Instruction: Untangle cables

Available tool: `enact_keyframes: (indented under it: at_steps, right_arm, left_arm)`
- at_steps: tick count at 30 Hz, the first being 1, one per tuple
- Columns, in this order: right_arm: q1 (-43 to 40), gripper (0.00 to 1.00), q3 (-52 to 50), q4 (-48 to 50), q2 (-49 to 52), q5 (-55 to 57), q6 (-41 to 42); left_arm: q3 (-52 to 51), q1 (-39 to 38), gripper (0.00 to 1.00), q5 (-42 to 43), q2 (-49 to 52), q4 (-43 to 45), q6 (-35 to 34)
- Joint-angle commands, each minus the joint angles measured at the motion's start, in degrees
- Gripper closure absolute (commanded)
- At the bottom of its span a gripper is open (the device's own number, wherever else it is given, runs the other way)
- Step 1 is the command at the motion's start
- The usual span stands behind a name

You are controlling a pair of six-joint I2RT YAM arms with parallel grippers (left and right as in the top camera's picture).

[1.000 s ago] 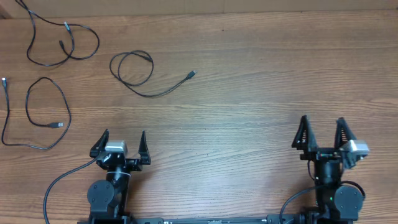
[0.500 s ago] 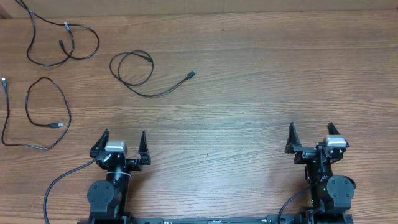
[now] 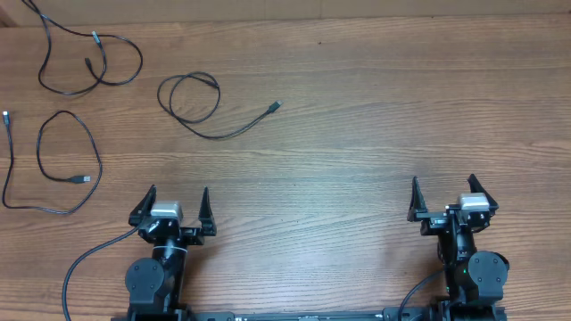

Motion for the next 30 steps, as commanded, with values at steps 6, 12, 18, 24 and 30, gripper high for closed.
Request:
enact_keyframes:
  at_steps: [6, 12, 18, 24, 30]
  right_arm:
    - [-0.42, 0.00, -0.66, 0.35, -0.48, -0.04, 4.09]
    - [-1.62, 0.00, -0.61, 0.35, -0.46, -0.07, 4.09]
    - [-1.62, 0.00, -0.61, 0.37, -0.46, -0.07, 4.09]
    - [-1.62, 0.00, -0.61, 0.37, -0.46, -0.07, 4.09]
    - [-1.62, 0.00, -0.61, 0.37, -0.46, -0.07, 4.09]
  left_arm:
    - [-0.39, -0.33, 0.00, -0.35, -0.50, 0.04, 0.87]
    - [-0.39, -0.33, 0.00, -0.35, -0.50, 0.07, 0.87]
    - [-0.39, -0.33, 0.00, -0.35, -0.50, 0.04, 0.87]
    - [-0.39, -0.33, 0.00, -0.35, -0.50, 0.04, 0.87]
    - [-0.39, -0.33, 0.01, -0.37, -0.50, 0.04, 0.87]
